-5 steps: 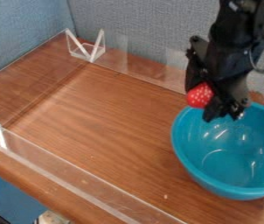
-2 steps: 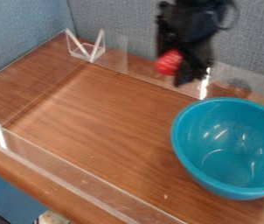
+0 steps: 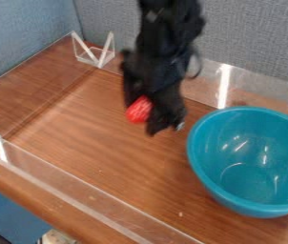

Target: Remove the strawberry from inside the blue bowl and put it on the table

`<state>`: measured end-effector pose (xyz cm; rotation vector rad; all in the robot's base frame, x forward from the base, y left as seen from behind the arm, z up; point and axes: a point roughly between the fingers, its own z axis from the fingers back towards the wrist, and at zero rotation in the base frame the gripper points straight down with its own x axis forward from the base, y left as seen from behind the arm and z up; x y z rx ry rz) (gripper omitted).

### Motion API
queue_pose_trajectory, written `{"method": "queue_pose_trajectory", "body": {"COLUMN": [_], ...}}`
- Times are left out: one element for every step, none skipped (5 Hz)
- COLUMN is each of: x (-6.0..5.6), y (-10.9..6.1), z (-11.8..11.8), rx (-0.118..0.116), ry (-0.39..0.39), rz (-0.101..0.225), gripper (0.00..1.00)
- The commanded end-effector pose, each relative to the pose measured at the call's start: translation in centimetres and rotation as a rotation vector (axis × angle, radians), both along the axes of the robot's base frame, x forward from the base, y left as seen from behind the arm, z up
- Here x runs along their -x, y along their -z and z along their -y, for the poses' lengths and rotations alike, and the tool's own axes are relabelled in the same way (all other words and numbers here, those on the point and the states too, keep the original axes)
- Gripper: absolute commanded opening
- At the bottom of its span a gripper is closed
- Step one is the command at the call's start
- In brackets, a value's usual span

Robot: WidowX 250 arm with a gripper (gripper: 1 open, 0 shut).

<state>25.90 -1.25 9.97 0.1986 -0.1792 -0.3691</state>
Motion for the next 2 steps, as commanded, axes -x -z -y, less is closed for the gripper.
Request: {"method": "queue_pose_trajectory", "body": {"x": [-1.2, -2.0], "y": [0.4, 1.7], "z": [-1.4, -1.7], "rx": [0.017, 0.022], "ry": [-0.058, -0.087], "rz": [0.031, 0.008], "gripper": [0.00, 0.00]}}
